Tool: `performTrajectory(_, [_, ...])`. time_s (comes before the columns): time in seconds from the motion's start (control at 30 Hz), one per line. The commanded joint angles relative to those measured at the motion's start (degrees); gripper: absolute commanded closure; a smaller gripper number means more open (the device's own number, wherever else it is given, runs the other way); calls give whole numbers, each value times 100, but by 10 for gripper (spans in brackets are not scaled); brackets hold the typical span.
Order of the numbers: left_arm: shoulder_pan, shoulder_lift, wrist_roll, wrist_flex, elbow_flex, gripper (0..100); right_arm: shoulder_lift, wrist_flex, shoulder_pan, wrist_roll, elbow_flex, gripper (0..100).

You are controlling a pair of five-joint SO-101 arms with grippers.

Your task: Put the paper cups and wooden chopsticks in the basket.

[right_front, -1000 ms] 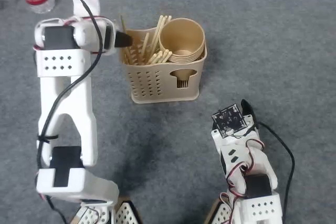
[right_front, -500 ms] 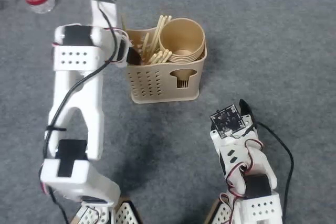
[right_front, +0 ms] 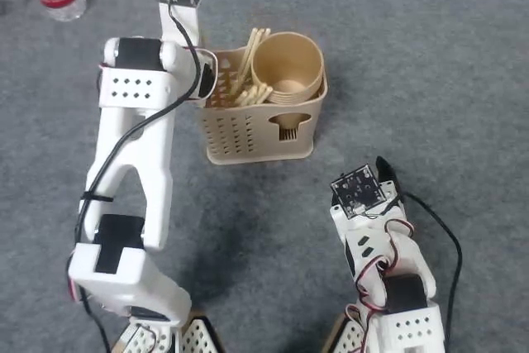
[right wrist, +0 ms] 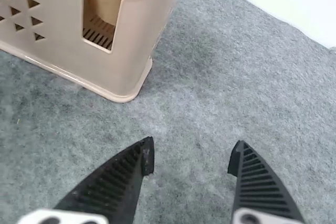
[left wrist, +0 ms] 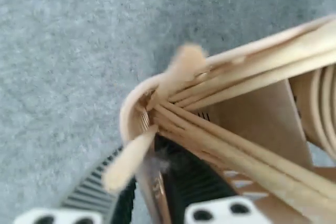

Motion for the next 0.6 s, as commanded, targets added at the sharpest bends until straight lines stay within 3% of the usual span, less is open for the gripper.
performTrajectory(0.0, [105, -44, -18, 536, -462, 991, -48, 31, 4, 88, 105, 764])
performTrajectory(0.23, [79, -44, -369, 1143, -989, 991, -48, 40, 4, 88, 105, 764])
performTrajectory(0.57, [-70, 141, -343, 862, -752, 991, -48, 40, -4, 88, 105, 764])
